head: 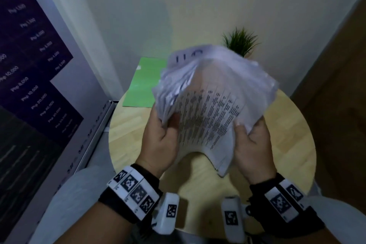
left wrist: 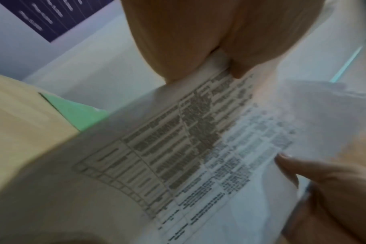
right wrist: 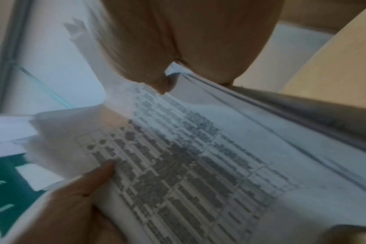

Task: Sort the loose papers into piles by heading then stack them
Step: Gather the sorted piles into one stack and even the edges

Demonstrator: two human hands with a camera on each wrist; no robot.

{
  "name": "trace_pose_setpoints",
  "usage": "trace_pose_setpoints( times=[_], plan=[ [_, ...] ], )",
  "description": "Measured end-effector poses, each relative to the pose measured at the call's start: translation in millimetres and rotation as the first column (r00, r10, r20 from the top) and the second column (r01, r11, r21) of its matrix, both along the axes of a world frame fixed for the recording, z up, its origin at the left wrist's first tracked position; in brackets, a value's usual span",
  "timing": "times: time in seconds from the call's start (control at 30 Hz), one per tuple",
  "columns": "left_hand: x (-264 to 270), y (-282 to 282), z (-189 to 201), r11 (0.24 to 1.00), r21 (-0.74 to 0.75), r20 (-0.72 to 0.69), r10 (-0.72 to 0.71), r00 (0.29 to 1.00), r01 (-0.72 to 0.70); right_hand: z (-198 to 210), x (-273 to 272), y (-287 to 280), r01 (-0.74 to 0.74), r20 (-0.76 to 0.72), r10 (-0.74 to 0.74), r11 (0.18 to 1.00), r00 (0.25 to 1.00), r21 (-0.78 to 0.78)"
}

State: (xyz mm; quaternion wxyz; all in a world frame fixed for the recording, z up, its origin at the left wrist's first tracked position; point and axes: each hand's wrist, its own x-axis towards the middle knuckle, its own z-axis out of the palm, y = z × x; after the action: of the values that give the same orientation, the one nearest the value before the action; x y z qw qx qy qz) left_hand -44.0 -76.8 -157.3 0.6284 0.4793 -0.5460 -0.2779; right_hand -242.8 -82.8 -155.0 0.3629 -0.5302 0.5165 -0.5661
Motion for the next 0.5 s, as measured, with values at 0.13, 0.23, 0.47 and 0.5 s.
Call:
trace_pose_setpoints(
  times=[0.13, 0.23, 0.47, 0.5],
  plan=[
    [0, 3, 15, 0.996, -0.053, -0.074, -0.078, 0.994, 0.074, 17, -4, 0, -0.029, -0.006, 0.028, 0.994, 1.0, -0.104],
    [12, 2, 4, 0.962, 0.085, -0.064, -0.256, 0.965, 0.261, 3, -17, -4, -0.066, -0.002, 0.067, 0.998, 0.998, 0.013],
    [14, -9, -25, 0.983, 0.153, 0.044, -0.109, 0.993, 0.101, -15, -17, -10, 0.049, 0.02, -0.051, 0.994, 0.998, 0.1],
    [7, -7, -21, 0.991, 0.119, 0.081, -0.064, 0.995, 0.054, -11, -13, -7, 0.061, 0.002, -0.061, 0.996, 0.998, 0.071]
  ],
)
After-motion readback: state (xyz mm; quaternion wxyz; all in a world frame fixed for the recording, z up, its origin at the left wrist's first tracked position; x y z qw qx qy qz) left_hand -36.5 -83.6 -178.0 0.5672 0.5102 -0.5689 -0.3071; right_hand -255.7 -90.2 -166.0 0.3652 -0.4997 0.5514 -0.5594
